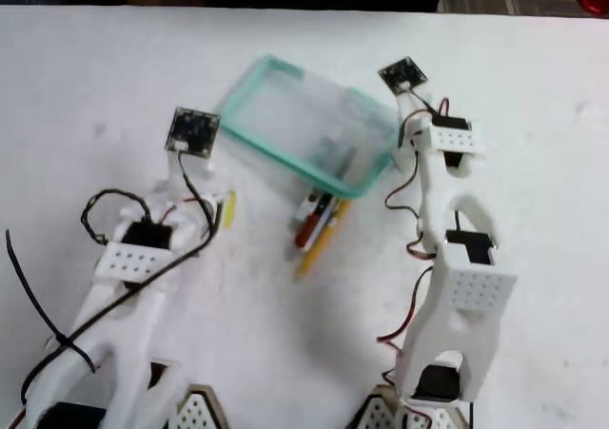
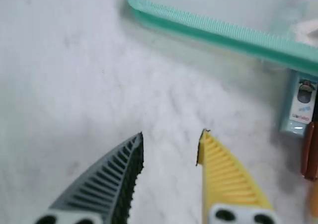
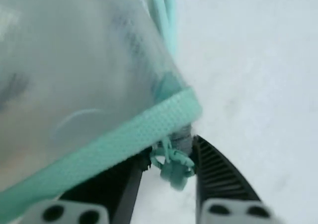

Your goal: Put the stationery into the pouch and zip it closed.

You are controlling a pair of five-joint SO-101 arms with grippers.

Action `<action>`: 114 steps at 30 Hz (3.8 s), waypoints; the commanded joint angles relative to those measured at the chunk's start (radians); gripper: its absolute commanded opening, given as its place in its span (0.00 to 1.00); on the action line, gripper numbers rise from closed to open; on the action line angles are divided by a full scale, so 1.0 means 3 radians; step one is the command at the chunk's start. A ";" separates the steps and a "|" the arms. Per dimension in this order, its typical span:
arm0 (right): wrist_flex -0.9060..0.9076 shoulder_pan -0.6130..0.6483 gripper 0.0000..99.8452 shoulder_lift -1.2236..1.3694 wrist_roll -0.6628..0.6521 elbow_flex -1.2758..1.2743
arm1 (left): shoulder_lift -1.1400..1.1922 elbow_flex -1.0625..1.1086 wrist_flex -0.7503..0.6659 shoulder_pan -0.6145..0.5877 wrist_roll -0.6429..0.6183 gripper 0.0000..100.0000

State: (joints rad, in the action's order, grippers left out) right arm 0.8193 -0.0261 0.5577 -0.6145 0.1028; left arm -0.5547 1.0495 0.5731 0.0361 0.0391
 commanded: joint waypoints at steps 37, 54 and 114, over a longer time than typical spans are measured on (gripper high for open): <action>0.1302 0.0263 0.02 -0.2043 -0.0026 0.0123 | 0.0003 -0.0036 -0.0097 0.0003 0.0036 0.20; 0.1271 -0.0125 0.03 -0.1573 -0.0015 -0.0031 | 0.0003 -0.0036 -0.0113 0.0003 0.0041 0.20; 0.0054 0.0248 0.02 -0.1143 0.0179 -0.0757 | 0.0003 -0.0051 -0.0123 0.0003 0.0041 0.20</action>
State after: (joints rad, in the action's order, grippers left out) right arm 0.7672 0.0491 0.3138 -0.5501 -0.1289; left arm -0.5547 1.0495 0.5639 0.0361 0.0391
